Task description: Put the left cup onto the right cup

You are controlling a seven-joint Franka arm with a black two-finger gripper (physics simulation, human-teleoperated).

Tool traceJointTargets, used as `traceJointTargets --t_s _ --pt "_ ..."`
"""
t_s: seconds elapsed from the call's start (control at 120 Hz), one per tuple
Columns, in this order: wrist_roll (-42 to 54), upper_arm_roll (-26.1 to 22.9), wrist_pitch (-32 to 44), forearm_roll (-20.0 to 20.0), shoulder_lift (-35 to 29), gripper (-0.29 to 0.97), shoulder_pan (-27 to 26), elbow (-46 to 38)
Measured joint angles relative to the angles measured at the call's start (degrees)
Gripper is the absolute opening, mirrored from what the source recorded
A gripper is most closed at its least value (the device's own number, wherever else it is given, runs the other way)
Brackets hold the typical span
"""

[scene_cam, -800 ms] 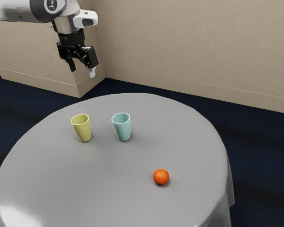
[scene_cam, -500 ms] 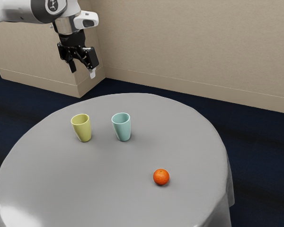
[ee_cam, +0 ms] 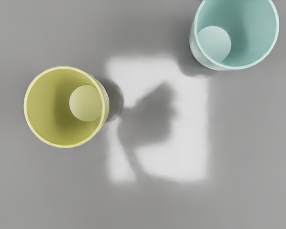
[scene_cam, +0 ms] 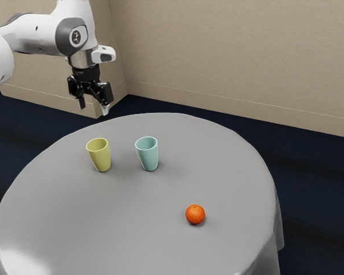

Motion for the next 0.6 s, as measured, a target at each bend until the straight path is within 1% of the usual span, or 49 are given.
traceJointTargets --t_s 0.167,0.267,0.35,0.6 --pt "1.30 1.43 3.27 -0.75 5.24 0.68 0.79 1.70" --pt "1.87 1.57 5.65 -3.43 9.02 0.68 2.00 1.79" --pt "2.25 1.54 8.00 -4.72 11.28 0.68 2.64 1.79" --pt "2.79 1.55 13.15 -5.83 16.22 0.68 3.13 1.69"
